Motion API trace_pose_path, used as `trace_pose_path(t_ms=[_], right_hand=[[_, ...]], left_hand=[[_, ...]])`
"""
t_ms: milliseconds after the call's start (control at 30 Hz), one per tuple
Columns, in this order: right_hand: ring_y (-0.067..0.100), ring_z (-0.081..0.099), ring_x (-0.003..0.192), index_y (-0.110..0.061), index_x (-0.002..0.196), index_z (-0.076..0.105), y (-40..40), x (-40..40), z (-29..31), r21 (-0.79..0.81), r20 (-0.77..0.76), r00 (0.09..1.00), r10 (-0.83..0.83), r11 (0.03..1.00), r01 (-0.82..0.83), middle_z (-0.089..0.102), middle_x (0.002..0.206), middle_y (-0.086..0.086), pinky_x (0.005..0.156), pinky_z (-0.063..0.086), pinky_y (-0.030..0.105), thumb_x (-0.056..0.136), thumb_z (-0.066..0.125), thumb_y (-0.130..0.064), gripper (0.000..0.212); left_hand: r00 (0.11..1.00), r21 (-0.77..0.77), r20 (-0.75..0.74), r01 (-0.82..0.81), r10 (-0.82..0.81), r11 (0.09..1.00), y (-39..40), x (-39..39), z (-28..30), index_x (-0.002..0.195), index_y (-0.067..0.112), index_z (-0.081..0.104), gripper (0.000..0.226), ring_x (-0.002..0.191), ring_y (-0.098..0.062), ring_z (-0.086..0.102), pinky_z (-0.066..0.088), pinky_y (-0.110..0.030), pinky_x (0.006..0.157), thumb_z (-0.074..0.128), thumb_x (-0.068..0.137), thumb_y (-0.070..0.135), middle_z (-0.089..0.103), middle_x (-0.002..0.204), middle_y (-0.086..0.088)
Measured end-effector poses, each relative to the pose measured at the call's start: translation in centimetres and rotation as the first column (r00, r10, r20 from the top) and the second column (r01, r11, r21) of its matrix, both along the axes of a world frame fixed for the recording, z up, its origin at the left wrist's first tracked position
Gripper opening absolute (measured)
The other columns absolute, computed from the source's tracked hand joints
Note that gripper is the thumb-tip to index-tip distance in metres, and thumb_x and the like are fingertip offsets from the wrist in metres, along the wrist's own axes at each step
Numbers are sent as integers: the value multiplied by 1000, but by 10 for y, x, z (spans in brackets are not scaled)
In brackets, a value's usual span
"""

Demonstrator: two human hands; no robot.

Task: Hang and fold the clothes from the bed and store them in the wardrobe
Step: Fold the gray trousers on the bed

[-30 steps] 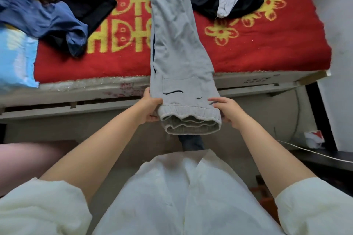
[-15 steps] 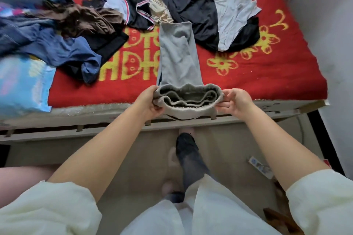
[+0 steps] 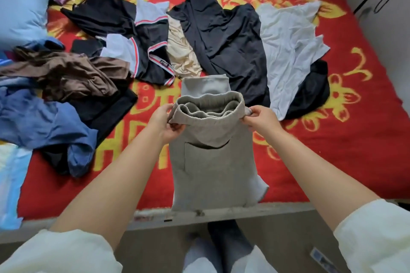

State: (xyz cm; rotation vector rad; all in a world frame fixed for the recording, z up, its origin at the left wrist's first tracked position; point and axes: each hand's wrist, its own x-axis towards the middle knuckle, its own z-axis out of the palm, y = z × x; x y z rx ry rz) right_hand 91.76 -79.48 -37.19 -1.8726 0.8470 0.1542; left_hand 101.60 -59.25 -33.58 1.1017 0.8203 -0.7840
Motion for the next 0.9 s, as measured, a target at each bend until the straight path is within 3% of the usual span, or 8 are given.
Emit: trace_pose_path(t_ms=[100,167,233,300,433,533,733,900], right_hand=[[19,51,78,-18,73,58,-22,59,-25,24,19,999,-38,999,38,54,69,3,77,46,36,78,61,-7,13],[19,53,91,-12,111,57,-32,86,-37,122,15,999,-47,992,44,55,85,2,87,46,38,83,58,-8,29],[19,50,109,-16,142,28,-41,109,-66,290,-76,996,-53,954,73,50,110,1,97,43,38,89,53,-10,59],[22,51,110,-16,143,27,-39,109,-93,308,-165,986,-9,949,60,50,124,7,91,43,35,91,50,-9,57],[28,53,113,-3,127,49,-25,71,-140,-125,-298,953,53,988,-94,57,123,14,87,37,27,89,53,-12,39],[29,44,122,-1,129,45,-8,29,-156,-200,-322,942,89,967,-160,50,130,16,96,32,30,85,61,-16,49],[26,35,133,-12,146,16,25,-63,-168,2,-544,818,-190,974,228,31,148,8,106,34,38,81,69,-31,86],[20,53,110,-11,137,36,40,-95,-168,196,-591,670,-450,726,660,52,129,2,88,45,32,84,65,-23,62]], left_hand=[[1000,-46,-2,-15,15,999,-26,59,-16,74,4,53,24,66,-16,54,52,-23,49,47,92,18,57,72,-8],[996,-50,93,7,-2,999,-39,90,-32,95,5,55,17,77,-19,57,55,-29,63,46,93,19,56,91,-11],[976,76,196,80,-94,994,-50,119,-78,134,20,36,41,98,-21,52,46,-38,88,47,94,22,46,115,-9],[928,317,265,172,-261,933,-48,117,-126,144,24,17,61,111,-23,45,38,-38,95,50,93,22,40,130,-5],[762,648,209,361,-612,670,-20,58,-197,143,6,23,68,126,-29,42,34,-37,106,60,86,11,40,138,-19],[699,745,118,407,-705,528,5,13,-214,141,2,26,71,132,-30,32,27,-36,110,65,83,15,34,141,-20],[703,458,-180,679,-688,573,60,-58,-217,136,9,38,63,118,-27,51,42,-31,90,67,83,27,50,133,-10],[695,276,-281,719,-662,638,81,-68,-218,127,9,49,51,108,-25,57,46,-36,93,67,83,28,56,127,-9]])
